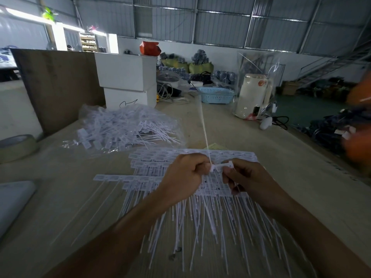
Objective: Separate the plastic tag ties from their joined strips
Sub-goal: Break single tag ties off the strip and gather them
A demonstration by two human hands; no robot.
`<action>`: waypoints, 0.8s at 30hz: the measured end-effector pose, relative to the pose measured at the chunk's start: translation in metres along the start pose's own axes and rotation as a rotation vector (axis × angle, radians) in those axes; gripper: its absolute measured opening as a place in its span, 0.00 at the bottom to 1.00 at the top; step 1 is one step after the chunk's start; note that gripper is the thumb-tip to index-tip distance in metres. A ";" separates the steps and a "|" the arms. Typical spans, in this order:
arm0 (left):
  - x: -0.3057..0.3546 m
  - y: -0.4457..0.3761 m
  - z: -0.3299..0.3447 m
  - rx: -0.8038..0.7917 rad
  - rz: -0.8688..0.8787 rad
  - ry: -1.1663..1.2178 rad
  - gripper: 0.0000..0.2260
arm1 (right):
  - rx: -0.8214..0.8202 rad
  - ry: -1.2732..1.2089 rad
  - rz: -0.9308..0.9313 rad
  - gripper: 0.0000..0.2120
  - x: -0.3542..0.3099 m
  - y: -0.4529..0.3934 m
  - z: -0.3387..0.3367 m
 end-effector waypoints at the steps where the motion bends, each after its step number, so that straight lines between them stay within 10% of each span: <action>1: 0.000 0.000 -0.001 0.014 0.001 0.012 0.08 | 0.011 -0.043 0.007 0.13 0.001 0.000 0.001; 19: 0.016 0.008 -0.001 0.007 0.129 -0.255 0.14 | 0.049 -0.136 0.012 0.25 0.015 -0.005 0.002; 24: 0.017 0.007 0.000 0.058 0.190 -0.290 0.11 | 0.022 -0.102 -0.056 0.13 0.012 -0.005 -0.003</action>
Point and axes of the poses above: each hand's wrist, its own y-axis away from the middle knuckle, its own z-axis out of the palm, x = y × z, the point moved 3 cm from there along -y, towards the middle knuckle, and after that the axes turned 2 degrees about z, right-handed, at the moved point
